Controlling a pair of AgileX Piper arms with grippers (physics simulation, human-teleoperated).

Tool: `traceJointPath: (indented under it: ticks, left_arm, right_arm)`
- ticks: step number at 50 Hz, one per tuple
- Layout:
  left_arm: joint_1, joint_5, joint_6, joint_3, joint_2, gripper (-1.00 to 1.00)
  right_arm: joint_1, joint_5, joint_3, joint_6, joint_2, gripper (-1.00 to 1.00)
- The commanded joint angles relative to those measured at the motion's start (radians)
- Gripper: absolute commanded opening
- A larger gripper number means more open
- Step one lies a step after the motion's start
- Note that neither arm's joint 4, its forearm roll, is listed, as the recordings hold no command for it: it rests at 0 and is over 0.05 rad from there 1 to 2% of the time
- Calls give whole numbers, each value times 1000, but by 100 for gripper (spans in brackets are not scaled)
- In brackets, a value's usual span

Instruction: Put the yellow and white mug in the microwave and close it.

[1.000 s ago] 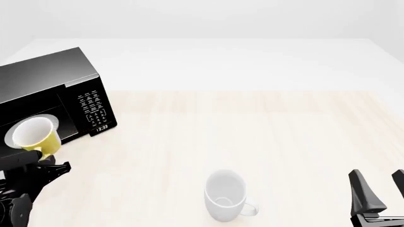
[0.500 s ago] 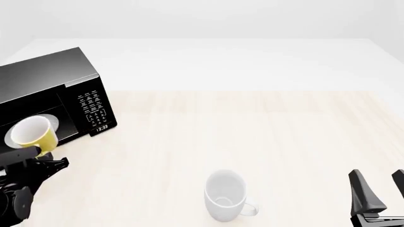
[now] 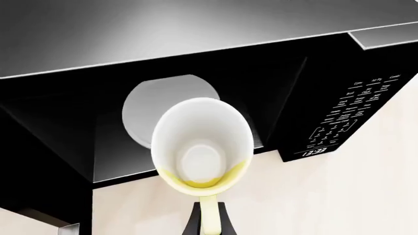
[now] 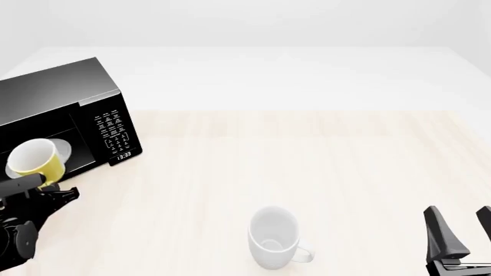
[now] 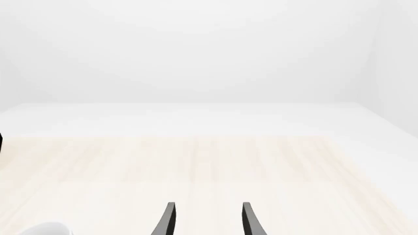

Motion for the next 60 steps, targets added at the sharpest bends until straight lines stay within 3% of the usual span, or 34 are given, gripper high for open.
traceJointPath:
  ticks: [1,60]
  left_arm:
    - [12,7,7,-31,16,-100]
    - [68,83,-8,-174,51,-100]
  right_arm:
    - [0,0,0,0,0,100]
    - [0,0,0,0,0,100]
